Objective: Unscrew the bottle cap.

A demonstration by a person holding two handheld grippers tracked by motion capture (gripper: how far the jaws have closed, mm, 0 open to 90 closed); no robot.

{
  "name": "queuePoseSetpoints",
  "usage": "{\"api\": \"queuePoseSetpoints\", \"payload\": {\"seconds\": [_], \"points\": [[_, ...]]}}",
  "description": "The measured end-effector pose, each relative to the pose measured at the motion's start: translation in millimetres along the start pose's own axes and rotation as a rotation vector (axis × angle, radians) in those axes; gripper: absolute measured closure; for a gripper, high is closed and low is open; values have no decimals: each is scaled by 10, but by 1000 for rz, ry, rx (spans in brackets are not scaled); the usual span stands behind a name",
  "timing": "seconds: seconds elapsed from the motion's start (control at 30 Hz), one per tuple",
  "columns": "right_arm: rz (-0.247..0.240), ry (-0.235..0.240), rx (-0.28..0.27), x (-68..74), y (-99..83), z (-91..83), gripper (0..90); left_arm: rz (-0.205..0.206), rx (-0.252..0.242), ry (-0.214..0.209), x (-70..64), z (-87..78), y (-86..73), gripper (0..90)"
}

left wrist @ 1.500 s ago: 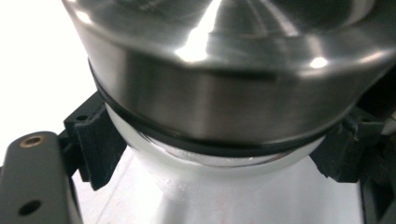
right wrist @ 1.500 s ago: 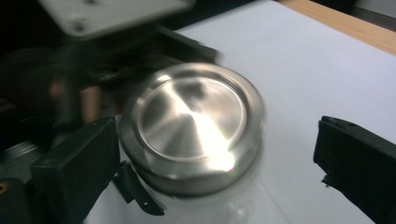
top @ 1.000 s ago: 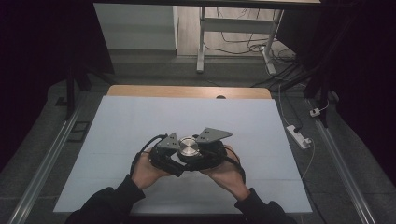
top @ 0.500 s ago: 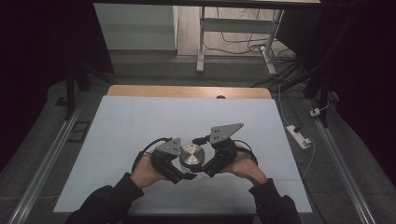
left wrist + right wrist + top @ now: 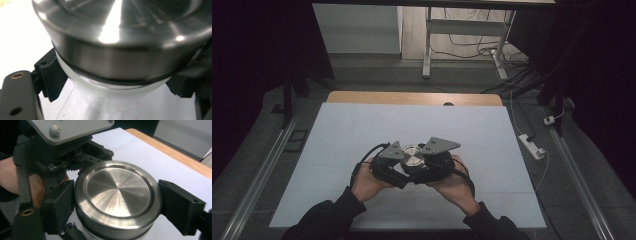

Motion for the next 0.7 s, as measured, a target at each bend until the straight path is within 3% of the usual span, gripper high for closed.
{"api": "queuePoseSetpoints", "payload": {"seconds": [0.1, 0.17, 0.27, 0.33, 0.37, 0.43, 0.47, 0.53, 0.6, 0.7], "points": [[-21, 39, 5, 4, -2, -27, 173, 37, -4, -51, -6, -19, -7, 157], [-26, 99, 0, -5, -4, -58, 174, 59, -6, -109, -26, -35, -4, 157], [-82, 259, -14, -43, -18, -124, 175, 114, -21, -183, -89, -64, 11, 156], [-169, 406, -64, -64, -51, -185, 175, 153, -32, -229, -150, -75, 31, 156], [-185, 462, -89, -78, -70, -205, 175, 158, -40, -249, -180, -72, 39, 156], [-162, 559, -112, -100, -102, -225, 174, 164, -42, -274, -213, -57, 41, 156], [-153, 581, -114, -109, -114, -227, 173, 160, -38, -267, -216, -45, 41, 156], [-122, 564, -82, -130, -118, -215, 165, 150, -24, -227, -191, -28, 39, 156], [-83, 490, -39, -158, -86, -210, 96, 128, -12, -177, -137, -26, 30, 157], [42, 386, -14, -214, -3, -242, 41, 81, -2, -94, -51, -34, 17, 156]]}}
Point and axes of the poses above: each handheld gripper's, and its own axes: z roughly forward along the jaws, y roughly out of its top, x roughly to its left, the point moved 5 cm from there along z, roughly forward along the jaws, and after that the axes turned 6 degrees about y, right-handed, at the moved point
